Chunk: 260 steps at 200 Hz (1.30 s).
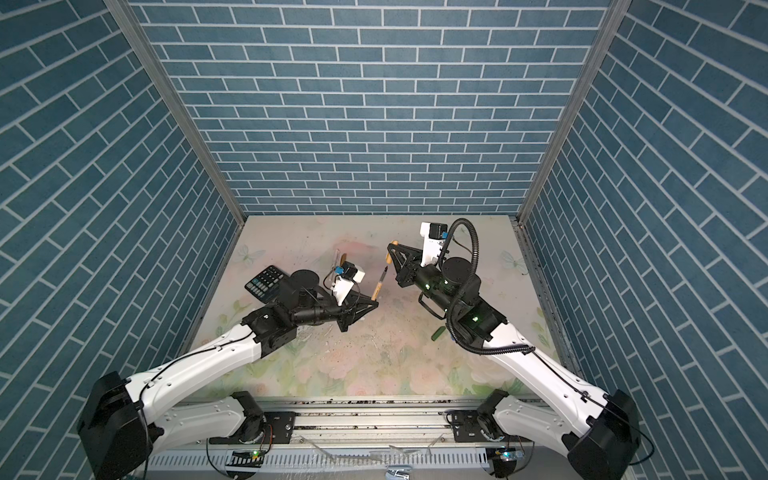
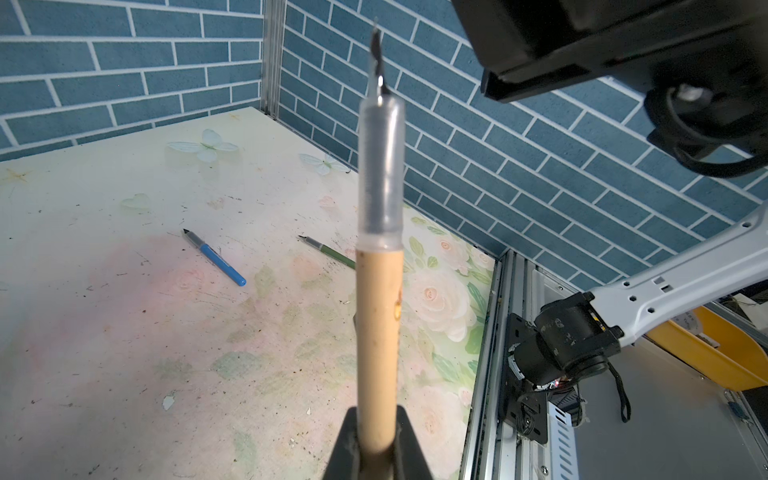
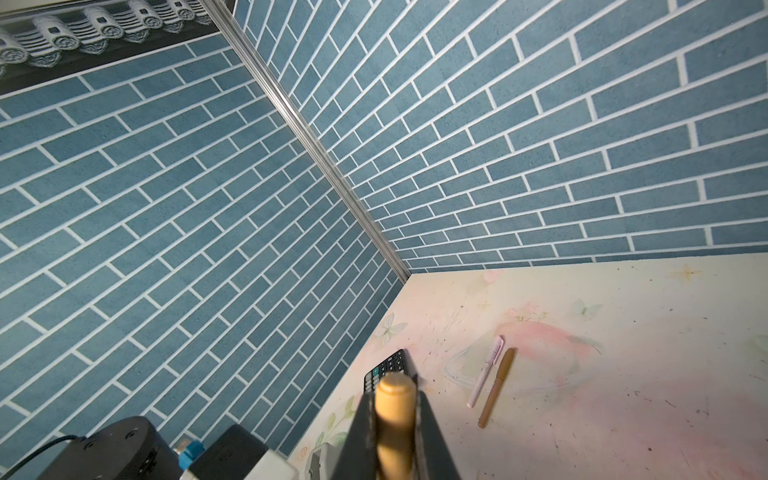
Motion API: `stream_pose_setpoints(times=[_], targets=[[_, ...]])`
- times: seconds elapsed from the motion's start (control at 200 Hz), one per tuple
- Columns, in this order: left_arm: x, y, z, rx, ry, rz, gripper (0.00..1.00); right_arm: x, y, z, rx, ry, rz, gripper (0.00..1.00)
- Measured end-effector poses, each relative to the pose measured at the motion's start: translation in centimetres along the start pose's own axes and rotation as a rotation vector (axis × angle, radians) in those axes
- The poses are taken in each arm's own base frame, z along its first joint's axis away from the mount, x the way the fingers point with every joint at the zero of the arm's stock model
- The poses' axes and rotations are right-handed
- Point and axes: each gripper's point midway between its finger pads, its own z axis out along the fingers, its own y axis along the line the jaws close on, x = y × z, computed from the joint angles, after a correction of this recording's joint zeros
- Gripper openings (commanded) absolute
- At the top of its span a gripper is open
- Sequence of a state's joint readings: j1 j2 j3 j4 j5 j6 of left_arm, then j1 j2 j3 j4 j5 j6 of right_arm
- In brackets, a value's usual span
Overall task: Insert the pens into the pen caps
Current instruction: 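Raise the tan cap and carry it above the held pen nib, then lower the tan cap onto the pen nib held by the left gripper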
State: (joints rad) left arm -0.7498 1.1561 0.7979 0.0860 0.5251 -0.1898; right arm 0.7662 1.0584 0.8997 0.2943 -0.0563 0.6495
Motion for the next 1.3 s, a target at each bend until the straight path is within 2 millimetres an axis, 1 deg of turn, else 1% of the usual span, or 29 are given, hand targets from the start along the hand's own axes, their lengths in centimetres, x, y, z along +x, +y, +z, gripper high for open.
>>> stream_pose_setpoints(times=[0.15, 0.475, 0.755, 1.015, 1.19, 1.3], targets=[[0.0, 0.0, 0.0, -0.001, 0.001, -0.001, 0.0, 0.0, 0.0, 0.0, -0.001, -0.001, 0.006, 0.07], [0.1, 0.2, 0.0, -0.008, 0.004, -0.003, 0.0, 1.2, -0.8, 0.0, 0.013, 0.023, 0.022, 0.07], [0.1, 0.2, 0.0, -0.011, 0.003, -0.004, 0.0, 1.4, -0.6, 0.0, 0.007, 0.025, 0.038, 0.07], [0.1, 0.4, 0.0, -0.02, 0.001, -0.014, 0.0, 2.4, -0.6, 0.3, -0.006, 0.041, 0.069, 0.06], [0.0, 0.5, 0.0, -0.029, -0.004, -0.026, 0.0, 2.4, -0.6, 0.3, -0.013, 0.036, 0.082, 0.07], [-0.4, 0.5, 0.0, -0.03, -0.02, -0.036, 0.0, 2.9, -0.4, 0.2, -0.023, 0.043, 0.09, 0.07]])
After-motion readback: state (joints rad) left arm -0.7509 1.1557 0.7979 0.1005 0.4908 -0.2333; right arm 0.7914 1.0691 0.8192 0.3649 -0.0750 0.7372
